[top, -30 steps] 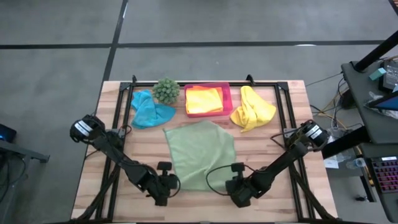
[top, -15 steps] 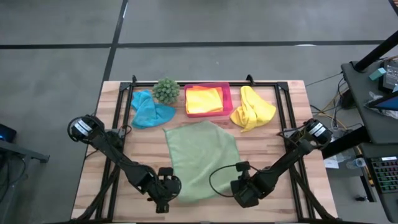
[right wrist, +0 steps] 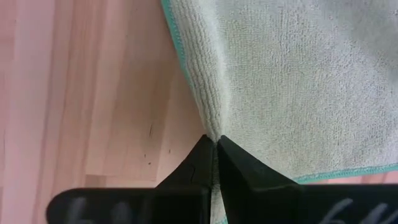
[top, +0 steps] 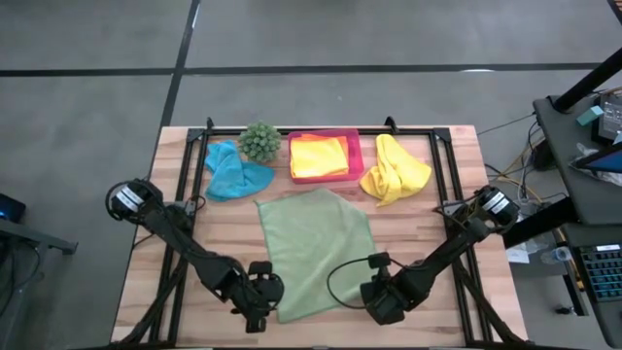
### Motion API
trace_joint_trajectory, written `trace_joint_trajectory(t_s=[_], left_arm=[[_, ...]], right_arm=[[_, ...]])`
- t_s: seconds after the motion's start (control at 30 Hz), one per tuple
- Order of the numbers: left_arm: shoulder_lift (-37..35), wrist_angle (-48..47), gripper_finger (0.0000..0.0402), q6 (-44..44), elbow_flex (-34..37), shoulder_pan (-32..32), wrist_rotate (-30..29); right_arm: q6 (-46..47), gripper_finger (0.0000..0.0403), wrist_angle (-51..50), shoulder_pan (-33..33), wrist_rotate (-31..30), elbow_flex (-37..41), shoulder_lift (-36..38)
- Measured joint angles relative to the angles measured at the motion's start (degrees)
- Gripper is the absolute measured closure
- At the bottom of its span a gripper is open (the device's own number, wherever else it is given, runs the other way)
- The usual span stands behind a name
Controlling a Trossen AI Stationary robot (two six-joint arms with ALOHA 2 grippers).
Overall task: Fold microfiber towels
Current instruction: Fold the green microfiber towel
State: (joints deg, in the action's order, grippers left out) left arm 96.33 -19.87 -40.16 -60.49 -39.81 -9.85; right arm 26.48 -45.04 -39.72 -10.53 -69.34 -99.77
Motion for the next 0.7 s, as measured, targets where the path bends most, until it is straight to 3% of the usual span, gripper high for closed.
trace_joint_trajectory(t_s=[0.27,0.7], left_arm=[[-0.04,-0.02,0.0268,3.69,1.25,4.76,-8.65],[3.64,4.89,0.0268,4.53,9.27,13.69,-10.7]], right_arm=[[-0.06,0.0394,0.4,-0.02,-0.02,0.0,0.0],[-0.53,0.0394,0.58,-0.02,-0.06,0.17,0.02]])
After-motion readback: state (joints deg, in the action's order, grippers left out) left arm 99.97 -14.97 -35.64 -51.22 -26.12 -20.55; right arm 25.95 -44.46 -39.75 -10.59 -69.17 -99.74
